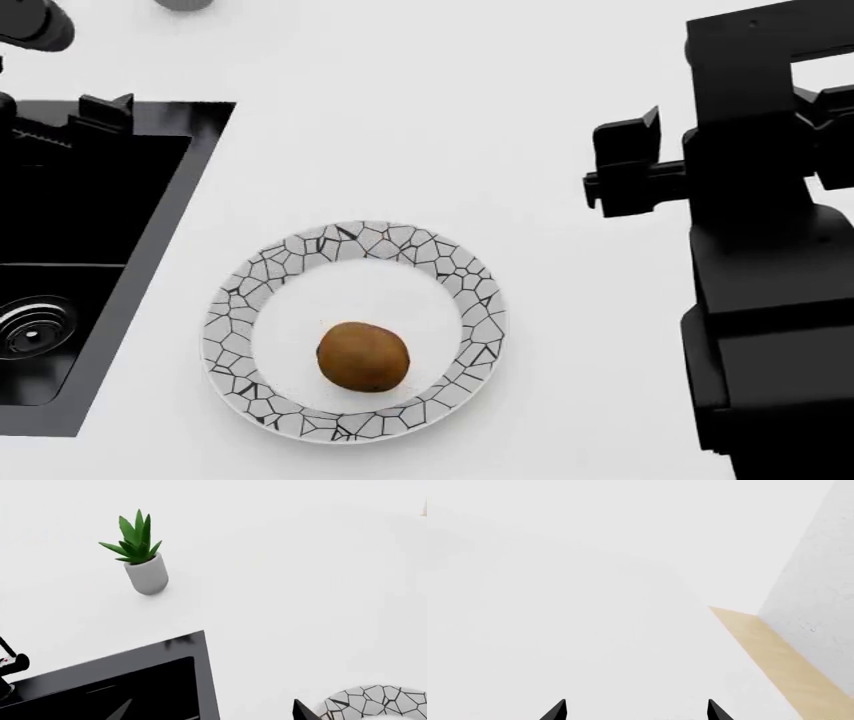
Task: Pick the kiwi from the sink and place it on the plate located on the counter
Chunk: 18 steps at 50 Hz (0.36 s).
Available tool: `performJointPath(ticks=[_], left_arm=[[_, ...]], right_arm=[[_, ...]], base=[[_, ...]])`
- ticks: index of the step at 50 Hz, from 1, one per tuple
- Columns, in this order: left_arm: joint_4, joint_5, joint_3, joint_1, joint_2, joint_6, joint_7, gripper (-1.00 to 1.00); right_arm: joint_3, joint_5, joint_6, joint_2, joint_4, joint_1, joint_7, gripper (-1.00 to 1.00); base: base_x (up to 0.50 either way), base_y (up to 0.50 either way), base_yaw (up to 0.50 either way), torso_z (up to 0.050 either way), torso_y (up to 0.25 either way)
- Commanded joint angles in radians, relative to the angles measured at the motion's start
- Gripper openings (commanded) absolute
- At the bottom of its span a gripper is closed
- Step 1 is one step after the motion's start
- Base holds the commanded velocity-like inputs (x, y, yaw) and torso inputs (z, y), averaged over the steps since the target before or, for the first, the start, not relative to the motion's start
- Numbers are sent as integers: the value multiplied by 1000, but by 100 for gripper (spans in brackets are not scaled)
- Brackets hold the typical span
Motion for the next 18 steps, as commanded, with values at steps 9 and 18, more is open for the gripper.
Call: performJointPath(ticks=[9,18], left_arm=[[177,-67,-97,139,-161,122,-149,100],[259,-95,-128,188,-228,153,-184,100]], right_arm=[[-6,-9,-25,-5,59,27,2,100],[-1,-7,24,-2,10,19,13,100]], base=[[0,0,0,0,0],[0,0,0,0,0]])
